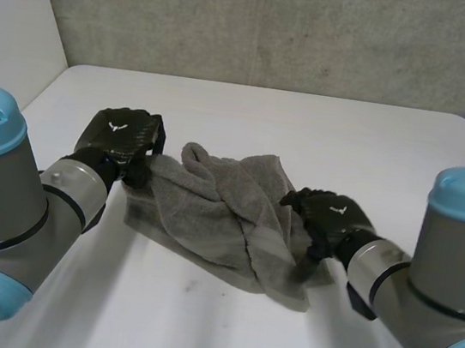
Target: Fold the towel.
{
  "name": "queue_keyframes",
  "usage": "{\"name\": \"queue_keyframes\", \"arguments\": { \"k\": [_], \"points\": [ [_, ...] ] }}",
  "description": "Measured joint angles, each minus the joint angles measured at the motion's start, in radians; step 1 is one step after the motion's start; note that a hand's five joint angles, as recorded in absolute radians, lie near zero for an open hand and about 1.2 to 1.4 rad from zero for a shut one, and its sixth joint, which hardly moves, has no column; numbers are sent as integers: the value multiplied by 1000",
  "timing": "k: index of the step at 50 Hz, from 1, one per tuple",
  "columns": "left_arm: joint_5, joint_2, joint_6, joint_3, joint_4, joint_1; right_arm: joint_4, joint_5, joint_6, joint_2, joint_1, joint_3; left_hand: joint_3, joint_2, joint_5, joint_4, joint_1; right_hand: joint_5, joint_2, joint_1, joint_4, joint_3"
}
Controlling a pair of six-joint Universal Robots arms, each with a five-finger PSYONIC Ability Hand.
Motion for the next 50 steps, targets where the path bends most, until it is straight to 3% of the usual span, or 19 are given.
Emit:
{"name": "queue_keyframes", "arguments": {
  "k": [9,13,15,18,24,30,37,45,50],
  "points": [
    [0,-1,0,-13,1,3,-102,46,82,86,55,12,0,0,0,0,0,87,62,88,62,71],
    [0,-4,0,-14,4,5,-136,66,83,122,68,7,0,0,0,0,0,448,417,434,408,420],
    [0,-6,0,-14,6,5,-170,85,81,132,68,6,0,0,0,0,0,863,856,839,825,837],
    [0,-7,0,-14,7,6,-216,112,76,126,65,5,0,0,0,0,0,1102,1079,1092,1080,1079],
    [-3,2,3,-9,3,9,-271,134,58,10,34,-9,0,0,0,0,0,1104,1079,1114,1086,1081],
    [-1,74,12,7,-4,30,-241,80,-3,-184,-84,-60,0,0,0,0,0,1105,1079,1114,1086,1081],
    [10,265,21,69,-52,80,9,-15,-117,-339,-199,-265,0,0,0,0,0,1105,1079,1114,1086,1081],
    [18,396,40,197,-181,97,306,-45,-182,-350,-266,-544,0,0,0,0,4,1105,1079,1114,1087,1081],
    [29,394,72,235,-243,101,373,-45,-202,-323,-281,-633,0,0,0,0,4,1105,1079,1114,1087,1081]
  ]
}}
